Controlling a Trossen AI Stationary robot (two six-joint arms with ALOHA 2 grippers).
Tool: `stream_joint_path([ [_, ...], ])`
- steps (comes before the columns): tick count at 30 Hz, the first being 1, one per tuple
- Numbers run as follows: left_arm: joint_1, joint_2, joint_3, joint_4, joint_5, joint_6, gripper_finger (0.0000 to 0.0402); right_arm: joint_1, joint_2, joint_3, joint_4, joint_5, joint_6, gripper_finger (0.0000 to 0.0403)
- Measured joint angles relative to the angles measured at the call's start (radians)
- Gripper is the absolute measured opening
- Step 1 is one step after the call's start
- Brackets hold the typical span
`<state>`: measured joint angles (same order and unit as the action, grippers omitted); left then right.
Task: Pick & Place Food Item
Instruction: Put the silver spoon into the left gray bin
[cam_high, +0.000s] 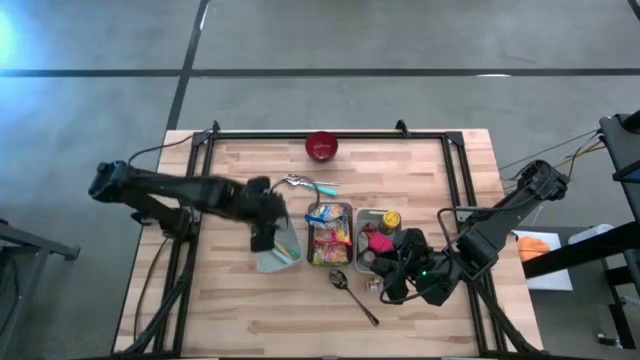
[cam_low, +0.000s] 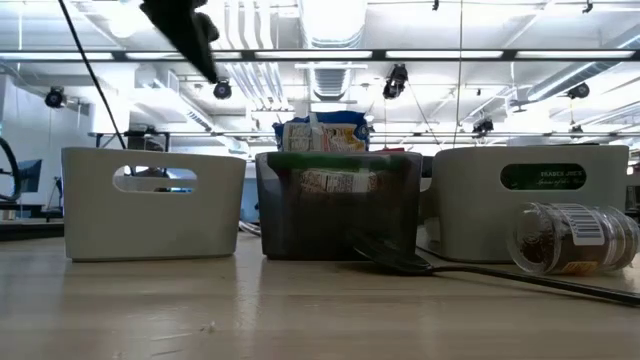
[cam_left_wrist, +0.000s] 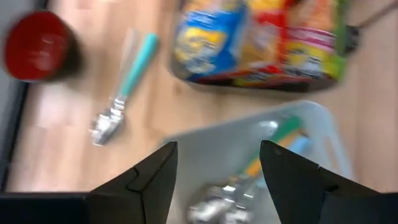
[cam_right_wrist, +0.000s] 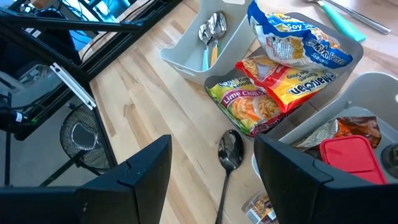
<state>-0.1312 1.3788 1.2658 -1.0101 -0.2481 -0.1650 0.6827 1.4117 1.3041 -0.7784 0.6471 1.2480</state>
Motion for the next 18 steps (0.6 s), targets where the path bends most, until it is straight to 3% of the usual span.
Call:
stream_joint_path([
  [4, 0.144, 0.013, 0.031, 0.022, 0.012, 0.161, 0.0230, 0.000, 0.000, 0.000, 0.000, 0.000, 0.001, 0.0225],
  [12, 0.457, 0.080, 0.026, 0.192, 0.170, 0.485, 0.0230, 0.000, 0.000, 0.000, 0.000, -0.004, 0.046, 0.0225],
  [18, 0.575, 0.199, 0.026, 0.233, 0.236, 0.620, 0.0230, -0.004, 0.000, 0.000, 0.001, 0.004, 0.061, 0.0225],
])
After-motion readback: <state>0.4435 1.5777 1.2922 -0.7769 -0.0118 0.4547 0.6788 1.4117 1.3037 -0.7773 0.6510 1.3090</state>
